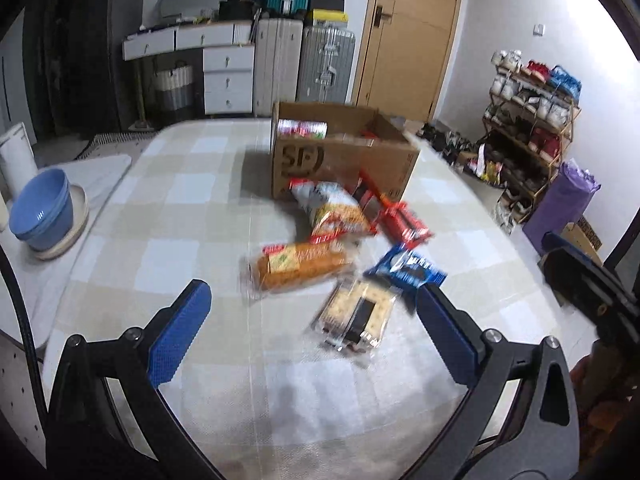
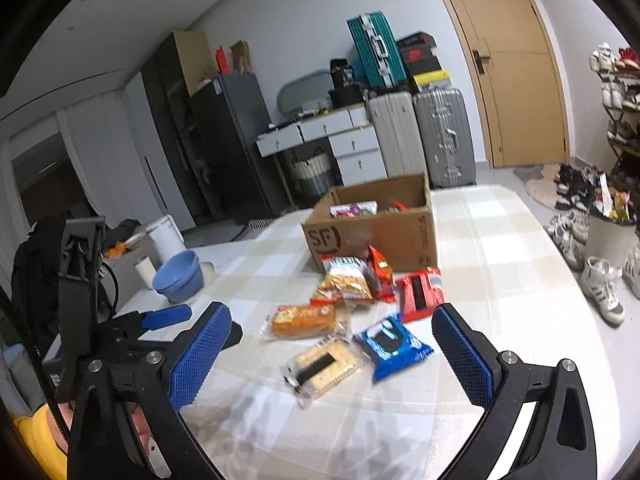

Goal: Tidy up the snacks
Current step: 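Lower the left gripper onto the cracker pack while the right gripper approaches the blue Oreo pack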

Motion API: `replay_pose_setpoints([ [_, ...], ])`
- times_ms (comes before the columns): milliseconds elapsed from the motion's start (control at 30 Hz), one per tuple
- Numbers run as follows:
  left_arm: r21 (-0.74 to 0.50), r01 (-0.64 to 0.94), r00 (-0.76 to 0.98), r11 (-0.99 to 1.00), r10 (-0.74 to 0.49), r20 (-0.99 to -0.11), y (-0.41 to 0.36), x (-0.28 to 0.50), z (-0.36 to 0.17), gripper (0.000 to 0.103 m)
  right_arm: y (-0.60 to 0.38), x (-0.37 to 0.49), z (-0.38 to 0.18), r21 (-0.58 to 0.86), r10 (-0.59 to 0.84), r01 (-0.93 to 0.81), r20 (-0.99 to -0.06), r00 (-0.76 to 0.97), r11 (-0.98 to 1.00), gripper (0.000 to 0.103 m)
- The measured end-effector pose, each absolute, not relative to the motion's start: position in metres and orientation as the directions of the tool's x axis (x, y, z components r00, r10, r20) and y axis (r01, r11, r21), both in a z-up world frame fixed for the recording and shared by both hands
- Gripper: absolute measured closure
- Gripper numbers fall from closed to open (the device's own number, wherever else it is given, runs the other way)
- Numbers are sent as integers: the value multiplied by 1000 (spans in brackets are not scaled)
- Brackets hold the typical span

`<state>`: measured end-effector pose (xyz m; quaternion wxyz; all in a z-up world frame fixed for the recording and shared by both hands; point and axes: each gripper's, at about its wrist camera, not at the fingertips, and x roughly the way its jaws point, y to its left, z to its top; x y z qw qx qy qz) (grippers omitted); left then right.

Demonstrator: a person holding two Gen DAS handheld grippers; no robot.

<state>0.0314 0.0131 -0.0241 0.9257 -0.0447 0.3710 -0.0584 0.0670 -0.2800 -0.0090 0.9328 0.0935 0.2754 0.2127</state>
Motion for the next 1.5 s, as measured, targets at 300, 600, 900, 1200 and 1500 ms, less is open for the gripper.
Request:
replay_pose_setpoints([
  [300,-142,85,597,986,-165,-785,3,68,-96,1,-286,101,-61,330,435,-289,-594,676,899,1],
  [600,-65,133,521,989,-125,-845,-32,111,-136,1,-295,129,-92,345,422,-250,-655,627,905,1],
  [900,-84,173,514,981,-163,-842,-52,136,-150,3,-296,147,-106,366,443,-254,-672,593,895,1],
  [1200,-17,252,552,968,-158,-819,-81,138,-153,30,-297,153,-115,391,455,-241,-682,573,888,1],
  [1500,-7,274,546,962,-162,-822,-85,135,-149,43,-299,147,-115,408,461,-230,-672,579,883,1],
])
